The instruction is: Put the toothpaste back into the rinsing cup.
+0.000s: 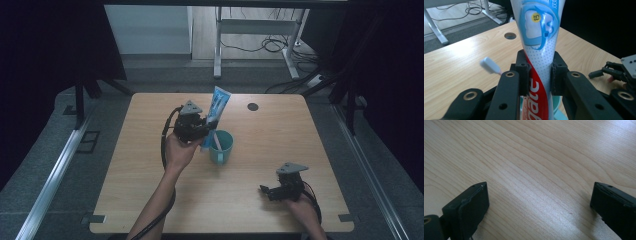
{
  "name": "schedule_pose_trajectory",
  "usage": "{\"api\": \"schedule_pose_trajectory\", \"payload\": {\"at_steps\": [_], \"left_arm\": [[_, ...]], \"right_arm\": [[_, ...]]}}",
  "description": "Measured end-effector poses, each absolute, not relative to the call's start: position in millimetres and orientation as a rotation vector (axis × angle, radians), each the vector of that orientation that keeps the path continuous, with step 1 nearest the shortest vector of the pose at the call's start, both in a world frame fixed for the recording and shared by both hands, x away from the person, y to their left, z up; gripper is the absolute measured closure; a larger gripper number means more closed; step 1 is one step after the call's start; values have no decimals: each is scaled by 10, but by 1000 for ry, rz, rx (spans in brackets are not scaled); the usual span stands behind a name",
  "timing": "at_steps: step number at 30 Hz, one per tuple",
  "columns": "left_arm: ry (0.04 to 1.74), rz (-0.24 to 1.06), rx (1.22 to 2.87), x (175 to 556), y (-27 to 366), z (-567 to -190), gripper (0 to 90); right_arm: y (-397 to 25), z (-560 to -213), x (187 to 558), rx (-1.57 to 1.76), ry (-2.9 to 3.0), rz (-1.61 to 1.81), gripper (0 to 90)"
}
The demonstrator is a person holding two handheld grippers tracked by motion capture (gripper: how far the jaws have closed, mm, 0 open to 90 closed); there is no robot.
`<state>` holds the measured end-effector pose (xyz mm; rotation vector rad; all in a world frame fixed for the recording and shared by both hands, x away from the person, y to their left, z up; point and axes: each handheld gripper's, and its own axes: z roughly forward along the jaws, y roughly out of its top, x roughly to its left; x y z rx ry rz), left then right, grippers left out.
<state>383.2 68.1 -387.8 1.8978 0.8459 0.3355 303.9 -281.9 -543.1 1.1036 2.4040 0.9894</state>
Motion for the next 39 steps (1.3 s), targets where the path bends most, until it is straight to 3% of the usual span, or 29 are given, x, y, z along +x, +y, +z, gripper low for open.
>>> {"api": "schedule_pose_trajectory", "payload": {"at_steps": [39], "left_arm": [[855, 397, 1850, 4016, 311, -4118, 734]], "right_arm": [[-2820, -5430, 3040, 1103, 2405, 991, 17]]}}
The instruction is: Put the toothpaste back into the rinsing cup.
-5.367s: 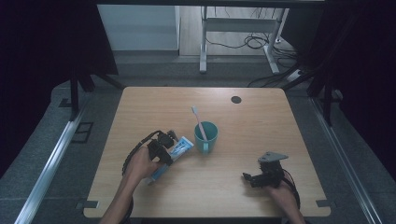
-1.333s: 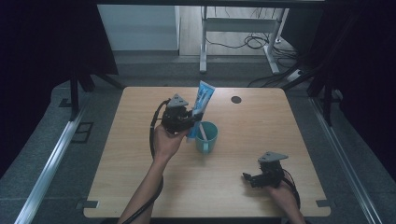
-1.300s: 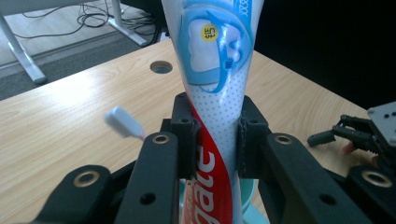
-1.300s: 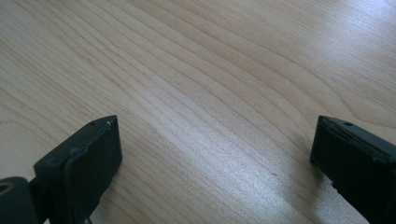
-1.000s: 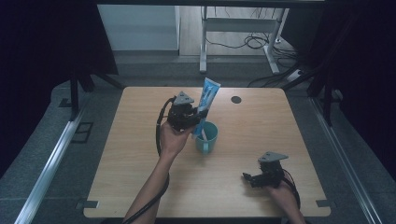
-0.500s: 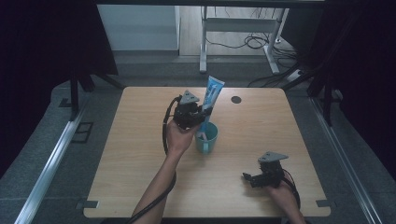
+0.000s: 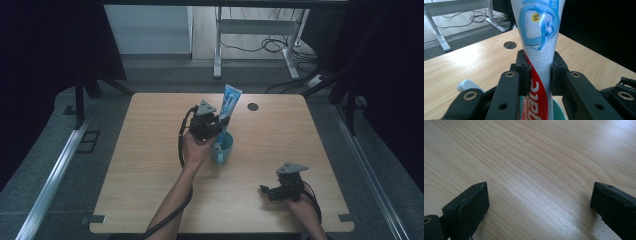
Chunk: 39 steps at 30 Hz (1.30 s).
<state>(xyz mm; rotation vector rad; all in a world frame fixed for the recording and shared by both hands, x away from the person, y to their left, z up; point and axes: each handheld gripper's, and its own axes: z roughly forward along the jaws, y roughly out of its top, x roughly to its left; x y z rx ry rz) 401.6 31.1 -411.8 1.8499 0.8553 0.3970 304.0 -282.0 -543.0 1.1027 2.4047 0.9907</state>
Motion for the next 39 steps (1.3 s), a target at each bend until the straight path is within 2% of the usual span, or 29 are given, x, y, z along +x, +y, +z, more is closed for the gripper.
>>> {"api": "schedule_pose_trajectory", "payload": {"at_steps": [39], "left_arm": [[891, 420, 1882, 3931, 213, -4618, 727]], "right_arm": [[-2819, -5432, 3040, 1103, 2403, 991, 17]]}}
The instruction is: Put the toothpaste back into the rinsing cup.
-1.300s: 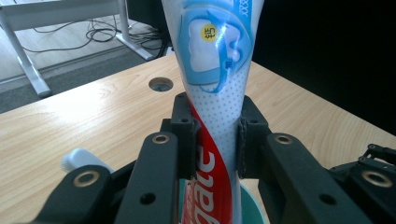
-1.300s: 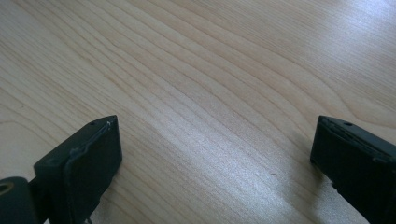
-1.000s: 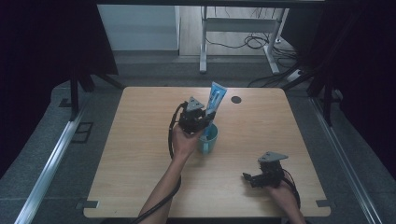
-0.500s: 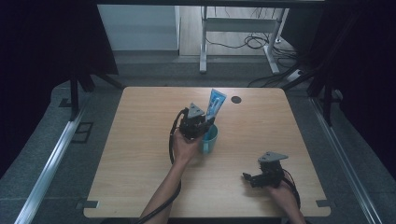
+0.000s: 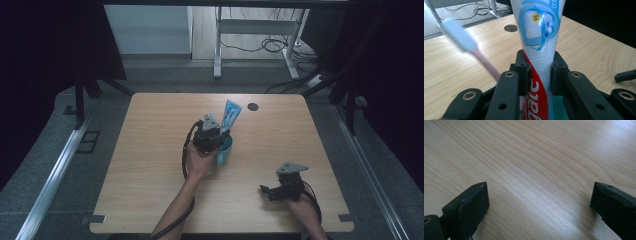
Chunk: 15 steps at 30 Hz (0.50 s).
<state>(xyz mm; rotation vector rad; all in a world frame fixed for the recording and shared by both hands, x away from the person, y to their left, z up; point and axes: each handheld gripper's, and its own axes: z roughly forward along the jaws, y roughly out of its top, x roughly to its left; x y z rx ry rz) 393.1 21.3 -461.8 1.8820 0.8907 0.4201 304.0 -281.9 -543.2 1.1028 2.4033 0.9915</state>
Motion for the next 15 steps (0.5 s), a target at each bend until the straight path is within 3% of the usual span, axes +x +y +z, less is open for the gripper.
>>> {"api": "schedule_pose_trajectory", "payload": {"at_steps": [15], "left_arm": [[889, 437, 1912, 3923, 165, -4674, 709]], "right_arm": [[-2820, -5432, 3041, 1100, 2402, 992, 17]]}}
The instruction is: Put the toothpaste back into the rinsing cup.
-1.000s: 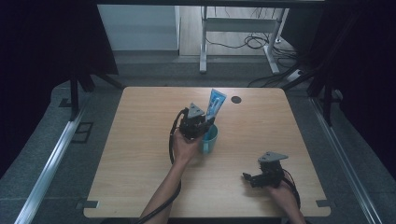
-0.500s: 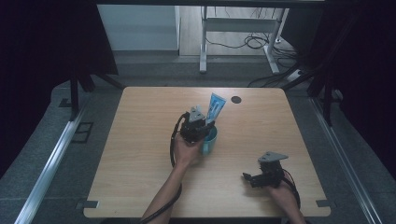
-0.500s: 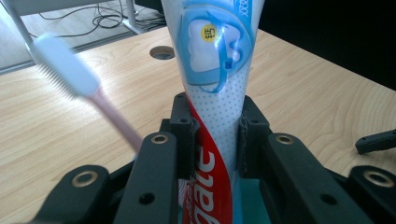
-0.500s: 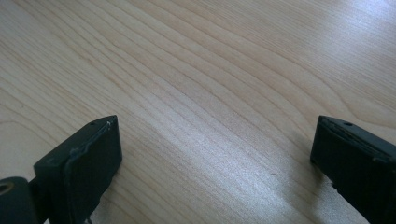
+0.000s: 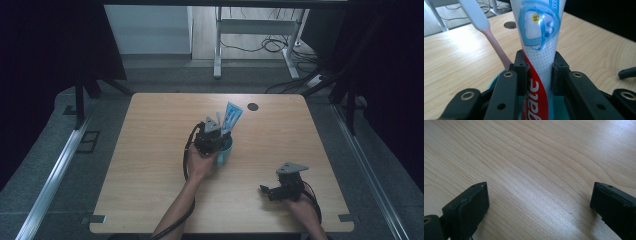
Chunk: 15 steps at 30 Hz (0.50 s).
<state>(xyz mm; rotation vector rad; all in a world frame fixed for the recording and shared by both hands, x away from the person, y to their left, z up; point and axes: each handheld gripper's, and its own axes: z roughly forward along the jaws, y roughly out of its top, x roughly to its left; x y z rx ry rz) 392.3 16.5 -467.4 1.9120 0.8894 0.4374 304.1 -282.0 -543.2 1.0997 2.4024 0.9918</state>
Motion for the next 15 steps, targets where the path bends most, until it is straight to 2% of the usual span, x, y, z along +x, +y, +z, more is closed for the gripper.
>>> {"api": "schedule_pose_trajectory", "payload": {"at_steps": [15], "left_arm": [[922, 426, 1960, 3920, 171, -4727, 679]], "right_arm": [[-2819, -5432, 3040, 1103, 2403, 992, 16]]}}
